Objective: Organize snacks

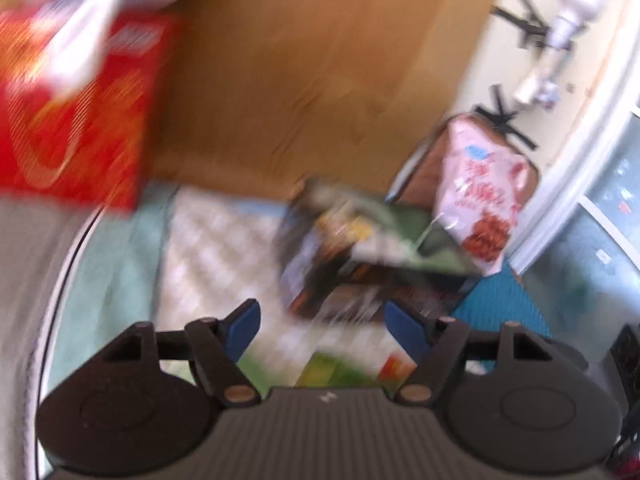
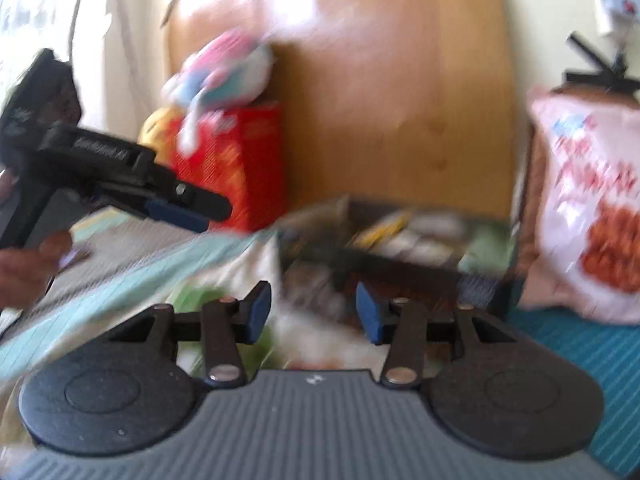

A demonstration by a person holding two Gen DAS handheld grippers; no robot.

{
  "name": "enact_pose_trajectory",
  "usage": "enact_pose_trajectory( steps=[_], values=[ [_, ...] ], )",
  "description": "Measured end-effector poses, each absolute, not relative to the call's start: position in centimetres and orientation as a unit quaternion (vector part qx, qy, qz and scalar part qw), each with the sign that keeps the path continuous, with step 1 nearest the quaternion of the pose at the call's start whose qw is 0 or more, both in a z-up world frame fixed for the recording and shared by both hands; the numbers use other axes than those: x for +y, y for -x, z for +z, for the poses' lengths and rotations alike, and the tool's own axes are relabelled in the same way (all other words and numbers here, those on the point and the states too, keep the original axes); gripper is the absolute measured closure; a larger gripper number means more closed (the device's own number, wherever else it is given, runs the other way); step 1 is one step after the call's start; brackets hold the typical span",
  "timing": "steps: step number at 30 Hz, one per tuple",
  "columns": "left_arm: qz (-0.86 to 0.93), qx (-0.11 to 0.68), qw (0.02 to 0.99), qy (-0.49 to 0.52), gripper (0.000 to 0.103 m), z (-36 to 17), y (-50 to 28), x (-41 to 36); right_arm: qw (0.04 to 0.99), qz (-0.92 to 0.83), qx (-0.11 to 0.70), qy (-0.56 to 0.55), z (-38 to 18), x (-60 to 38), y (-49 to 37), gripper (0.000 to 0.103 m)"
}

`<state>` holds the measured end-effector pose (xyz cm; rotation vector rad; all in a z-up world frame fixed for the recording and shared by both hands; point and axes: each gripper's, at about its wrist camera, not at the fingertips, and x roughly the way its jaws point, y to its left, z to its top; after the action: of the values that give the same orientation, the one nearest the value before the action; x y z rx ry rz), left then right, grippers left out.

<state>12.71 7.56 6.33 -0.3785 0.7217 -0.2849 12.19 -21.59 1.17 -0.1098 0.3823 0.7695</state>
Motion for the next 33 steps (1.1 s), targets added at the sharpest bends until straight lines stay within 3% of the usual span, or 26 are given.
enact_pose_trajectory(
  steps=[7,11,15,16,18,20,25,33],
  values=[
    [-0.092,0.367,0.887,0.263,0.032,3.5,-9.8,11.8,0.872,0.431,0.205,0.106,0.5,-16.7,-10.3,0.049],
    [-0.103,0.365,0.886,0.268,0.032,3.3,-9.1,11.4,0.860,0.448,0.200,0.139,0.9,-12.9,-11.0,0.029],
    [-0.104,0.387,0.877,0.265,0.032,1.9,-9.6,10.4,0.848,0.449,0.236,0.156,0.0,-10.1,-13.3,0.029],
    [-0.106,0.396,0.872,0.267,0.032,1.3,-10.0,10.1,0.846,0.446,0.245,0.161,-0.4,-9.5,-13.7,0.031],
    [-0.111,0.392,0.875,0.261,0.032,0.9,-10.2,9.4,0.838,0.458,0.257,0.149,-1.1,-9.1,-14.4,0.044],
    [-0.108,0.391,0.880,0.246,0.032,1.0,-10.4,8.6,0.846,0.448,0.256,0.138,-0.9,-9.4,-14.2,0.063],
    [-0.132,0.390,0.877,0.250,0.036,1.3,-10.3,7.6,0.861,0.424,0.256,0.113,-0.7,-11.6,-13.1,0.065],
    [-0.171,0.339,0.903,0.199,0.036,6.7,-10.9,4.3,0.910,0.361,0.131,0.153,2.5,-13.9,-10.2,0.065]
  ],
)
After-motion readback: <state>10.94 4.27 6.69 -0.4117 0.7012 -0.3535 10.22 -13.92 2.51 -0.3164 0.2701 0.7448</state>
